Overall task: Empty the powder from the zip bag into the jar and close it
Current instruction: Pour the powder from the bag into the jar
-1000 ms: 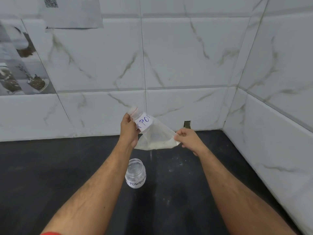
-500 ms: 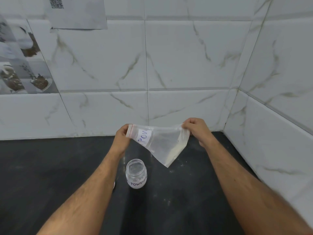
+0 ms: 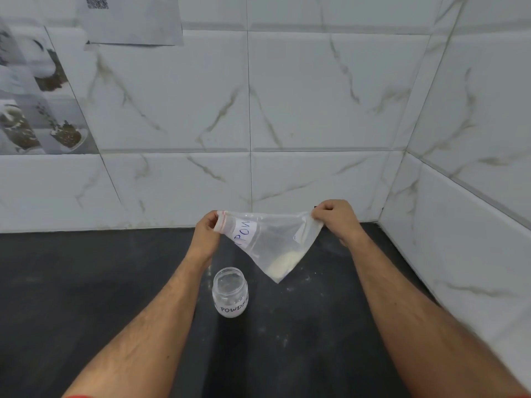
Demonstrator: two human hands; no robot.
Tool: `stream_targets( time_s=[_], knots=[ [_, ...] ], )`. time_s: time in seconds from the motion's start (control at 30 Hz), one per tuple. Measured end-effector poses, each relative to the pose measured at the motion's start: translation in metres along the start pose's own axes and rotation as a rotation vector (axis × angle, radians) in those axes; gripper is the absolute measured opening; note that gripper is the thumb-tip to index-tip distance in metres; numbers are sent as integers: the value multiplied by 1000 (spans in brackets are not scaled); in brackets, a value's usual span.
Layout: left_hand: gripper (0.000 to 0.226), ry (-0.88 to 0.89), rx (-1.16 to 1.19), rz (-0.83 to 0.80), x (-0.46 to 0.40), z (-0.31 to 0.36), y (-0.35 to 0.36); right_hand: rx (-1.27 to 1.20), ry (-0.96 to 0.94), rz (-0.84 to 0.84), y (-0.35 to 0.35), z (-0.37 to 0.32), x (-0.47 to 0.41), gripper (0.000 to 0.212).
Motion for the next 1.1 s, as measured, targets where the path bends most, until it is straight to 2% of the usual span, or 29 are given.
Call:
stream_targets(
  time_s=[0.07,0.17,0.27,0.33,0.43,0.5,0.6,0.77,0.97,1.1],
  knots=[
    [28,-4,-1,-8,0,-3,1,13,6,-41,4,1,0,8],
    [26,-17,3,-13,-3,-7,-1,-3,2,3,-2,3,-3,13],
    [20,-31,24,-18,-3,-8,0,96,23,-99,8,2,-2,16],
    [20,-27,42,-15,-1,-6,1,73,24,-50,4,2,-2,19],
    [25,-32,33,-15,-3,-9,1,123,3,-69,7,1,-3,17],
    [26,-37,25,-10,-4,-9,1,136,-25,28,0,0,-6,18],
    [29,-45,6,-15,-5,-6,5,156,-29,53,-1,4,-10,19],
    [16,37,-108,-70,-8,25,23,-100,96,218,-17,35,-13,18],
    [17,216,-338,-189,-12,89,72,-368,308,258,-4,89,-10,9],
    [15,293,-551,-158,-15,112,92,-420,344,315,0,97,1,30]
  ],
)
Point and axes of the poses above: each hand's wrist, its own x-axis away from the middle knuckle, its own y-axis out of the palm, z = x × y, the point moved 8 cm from there along -x, towards the middle knuckle, and after that the axes turned 4 degrees about -z, right-handed, at the moved point
